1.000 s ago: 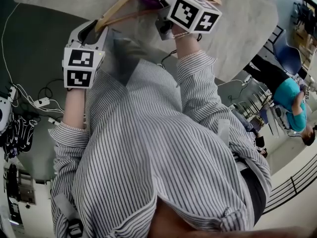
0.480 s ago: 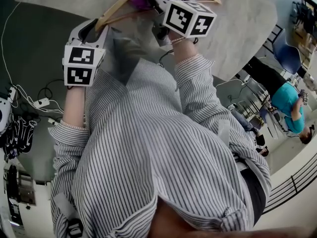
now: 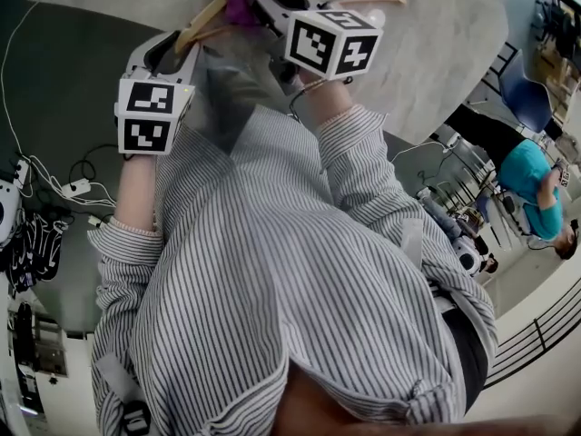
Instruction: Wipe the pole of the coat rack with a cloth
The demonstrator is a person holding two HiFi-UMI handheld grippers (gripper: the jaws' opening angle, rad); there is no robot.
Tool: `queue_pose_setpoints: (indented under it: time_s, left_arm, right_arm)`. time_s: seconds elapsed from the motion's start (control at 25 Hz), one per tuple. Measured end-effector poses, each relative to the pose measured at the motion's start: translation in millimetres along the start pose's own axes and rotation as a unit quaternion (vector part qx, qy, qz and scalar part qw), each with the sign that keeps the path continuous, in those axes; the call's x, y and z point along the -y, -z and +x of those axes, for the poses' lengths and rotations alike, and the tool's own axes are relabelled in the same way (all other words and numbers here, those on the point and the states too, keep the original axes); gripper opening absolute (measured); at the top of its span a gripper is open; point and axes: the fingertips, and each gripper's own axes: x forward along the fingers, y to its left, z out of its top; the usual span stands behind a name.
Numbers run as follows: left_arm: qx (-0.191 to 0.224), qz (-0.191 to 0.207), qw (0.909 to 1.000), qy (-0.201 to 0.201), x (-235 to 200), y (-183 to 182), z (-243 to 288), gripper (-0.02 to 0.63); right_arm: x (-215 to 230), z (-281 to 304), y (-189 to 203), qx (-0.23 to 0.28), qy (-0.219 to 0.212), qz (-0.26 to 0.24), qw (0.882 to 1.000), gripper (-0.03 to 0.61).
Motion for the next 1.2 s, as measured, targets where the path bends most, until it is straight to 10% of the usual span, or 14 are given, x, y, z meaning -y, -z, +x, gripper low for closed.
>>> queue_pose_setpoints:
  time_s: [1.2]
  left_arm:
    - [-0.006,0.006,0.9999,0.012,-0.9,4.2,-2.3,0.132]
  right_arm:
    - [-69.4,15.7,41.2,-0.039,-0.072,-0.025,0.996,0.055]
